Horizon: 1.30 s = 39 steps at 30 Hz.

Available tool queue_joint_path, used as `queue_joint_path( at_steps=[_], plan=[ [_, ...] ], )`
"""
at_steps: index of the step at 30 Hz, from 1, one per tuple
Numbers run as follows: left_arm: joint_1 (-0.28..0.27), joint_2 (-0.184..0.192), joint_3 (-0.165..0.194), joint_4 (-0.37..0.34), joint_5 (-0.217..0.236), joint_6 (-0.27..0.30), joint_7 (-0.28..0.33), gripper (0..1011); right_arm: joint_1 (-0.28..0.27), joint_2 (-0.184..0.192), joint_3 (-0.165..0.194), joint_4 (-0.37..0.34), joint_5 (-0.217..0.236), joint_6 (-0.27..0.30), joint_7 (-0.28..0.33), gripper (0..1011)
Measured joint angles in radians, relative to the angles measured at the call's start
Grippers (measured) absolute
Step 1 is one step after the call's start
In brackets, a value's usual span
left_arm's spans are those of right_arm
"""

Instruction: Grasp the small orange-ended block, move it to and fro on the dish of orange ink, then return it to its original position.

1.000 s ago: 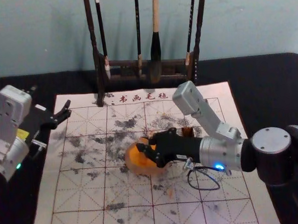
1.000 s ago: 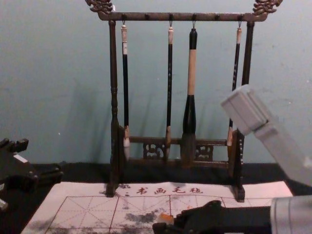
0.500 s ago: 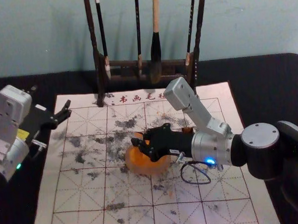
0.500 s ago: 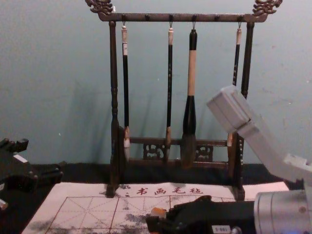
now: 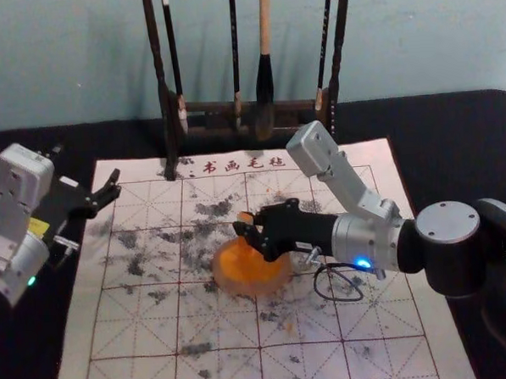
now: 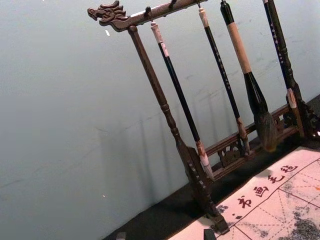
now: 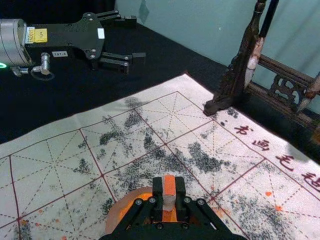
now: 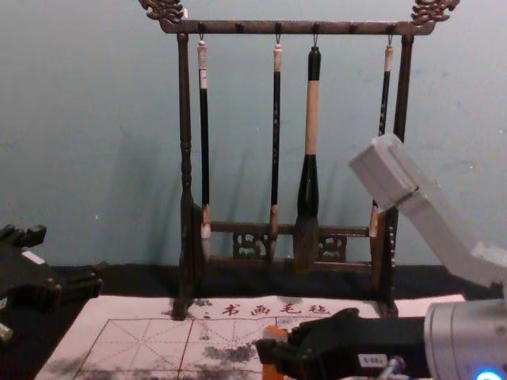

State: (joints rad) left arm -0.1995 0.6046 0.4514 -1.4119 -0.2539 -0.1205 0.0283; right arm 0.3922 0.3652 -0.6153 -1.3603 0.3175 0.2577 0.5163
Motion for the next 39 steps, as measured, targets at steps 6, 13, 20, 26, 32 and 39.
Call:
queue_joint_path(
  at_steps=[6, 13, 20, 26, 32, 39],
  plan=[
    [0.000, 0.000, 0.000, 0.000, 0.000, 0.000, 0.000, 1001, -0.013, 0.014, 0.012, -0.018, 0.000, 0.004, -0.003, 108],
    [0.000, 0.000, 0.000, 0.000, 0.000, 0.000, 0.000, 1001, -0.029, 0.034, 0.028, -0.044, 0.003, 0.010, -0.004, 108],
    [0.000, 0.000, 0.000, 0.000, 0.000, 0.000, 0.000, 1001, -0.053, 0.062, 0.042, -0.082, 0.014, 0.013, -0.002, 108],
    [0.000, 0.000, 0.000, 0.000, 0.000, 0.000, 0.000, 1001, -0.073, 0.082, 0.043, -0.106, 0.022, 0.019, 0.004, 108],
    [0.000, 0.000, 0.000, 0.000, 0.000, 0.000, 0.000, 1001, -0.086, 0.091, 0.042, -0.124, 0.030, 0.024, 0.009, 108],
    [0.000, 0.000, 0.000, 0.000, 0.000, 0.000, 0.000, 1001, -0.091, 0.091, 0.034, -0.133, 0.038, 0.026, 0.012, 108]
  ],
)
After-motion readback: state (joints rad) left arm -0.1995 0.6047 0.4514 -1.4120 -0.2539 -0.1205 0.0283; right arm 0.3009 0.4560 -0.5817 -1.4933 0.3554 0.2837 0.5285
